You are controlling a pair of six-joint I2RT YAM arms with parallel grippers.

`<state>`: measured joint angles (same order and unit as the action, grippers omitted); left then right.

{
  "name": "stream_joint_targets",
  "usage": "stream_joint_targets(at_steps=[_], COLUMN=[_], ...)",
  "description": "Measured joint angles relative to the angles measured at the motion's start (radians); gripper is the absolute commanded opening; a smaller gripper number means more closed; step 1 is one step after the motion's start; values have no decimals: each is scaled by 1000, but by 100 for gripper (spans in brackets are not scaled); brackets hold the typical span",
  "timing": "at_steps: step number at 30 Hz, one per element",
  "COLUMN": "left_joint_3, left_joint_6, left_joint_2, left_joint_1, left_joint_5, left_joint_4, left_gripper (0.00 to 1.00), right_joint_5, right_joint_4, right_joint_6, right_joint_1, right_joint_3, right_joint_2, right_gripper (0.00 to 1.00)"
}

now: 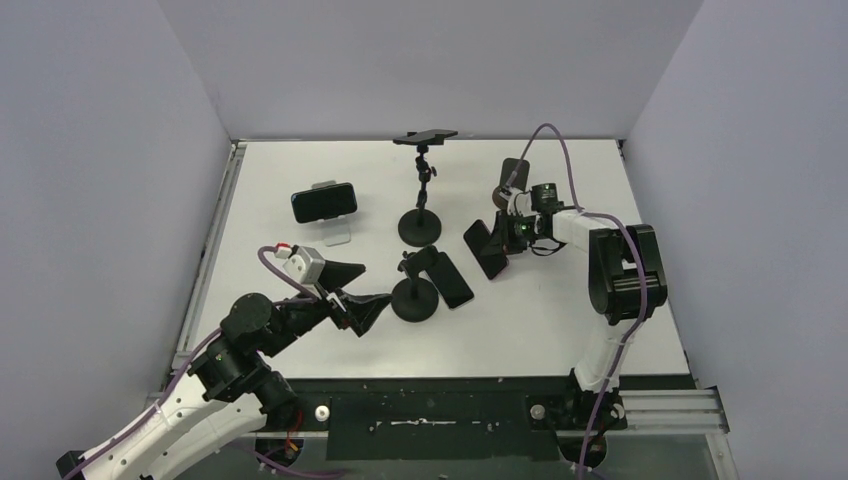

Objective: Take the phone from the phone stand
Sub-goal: Place the phone at the center of the board.

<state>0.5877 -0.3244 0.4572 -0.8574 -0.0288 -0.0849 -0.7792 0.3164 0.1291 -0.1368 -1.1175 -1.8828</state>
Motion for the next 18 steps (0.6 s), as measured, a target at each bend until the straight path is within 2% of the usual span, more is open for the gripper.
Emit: stream_joint_targets(at_steps=[8,18], left_joint_3=[-29,-34], left_joint_6=[0,-5], left_joint_2=[-1,16], left_joint_1=[2,44], left_joint_5=[-11,-79], left_joint_4=[10,32], left_gripper=[88,88], right_joint_5=[-54,-138], right_joint_4=[0,-13], right_joint_6=[-18,-22], right_joint_1=[-1,-11], right_joint_3=[-62,-3], right_joint_2=[-68,-60], right_gripper=[0,0])
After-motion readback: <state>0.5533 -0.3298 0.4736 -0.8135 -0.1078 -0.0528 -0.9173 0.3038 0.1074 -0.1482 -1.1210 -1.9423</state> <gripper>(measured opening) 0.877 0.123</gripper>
